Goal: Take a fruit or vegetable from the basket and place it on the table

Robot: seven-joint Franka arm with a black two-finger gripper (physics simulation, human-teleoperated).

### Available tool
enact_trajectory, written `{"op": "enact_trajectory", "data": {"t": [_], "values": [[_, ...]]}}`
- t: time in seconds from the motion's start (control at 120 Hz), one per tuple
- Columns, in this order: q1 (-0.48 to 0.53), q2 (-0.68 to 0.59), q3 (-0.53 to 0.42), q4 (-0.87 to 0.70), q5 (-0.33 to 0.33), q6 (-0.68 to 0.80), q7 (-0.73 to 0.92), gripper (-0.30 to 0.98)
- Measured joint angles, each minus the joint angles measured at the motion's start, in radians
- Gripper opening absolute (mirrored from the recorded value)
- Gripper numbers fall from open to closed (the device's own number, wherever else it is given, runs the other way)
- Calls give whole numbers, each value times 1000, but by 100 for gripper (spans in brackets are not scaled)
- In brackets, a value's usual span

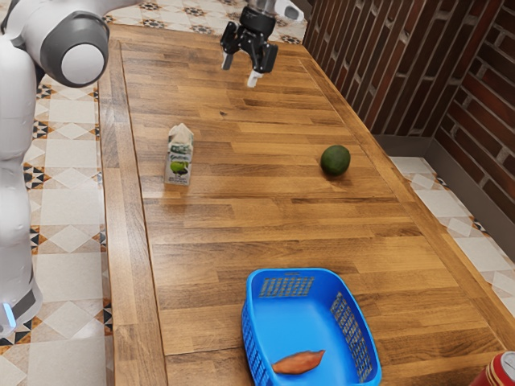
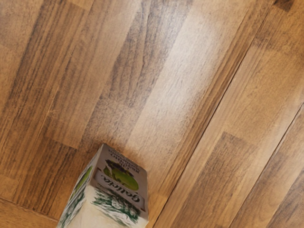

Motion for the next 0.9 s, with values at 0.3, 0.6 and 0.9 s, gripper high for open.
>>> {"op": "enact_trajectory", "data": {"t": [0.3, 0.6, 0.9], "values": [[29, -115, -47, 84, 16, 140, -38, 69], [-180, 289, -440, 268, 266, 229, -95, 68], [-296, 289, -539, 137, 275, 308, -470, 69]]}}
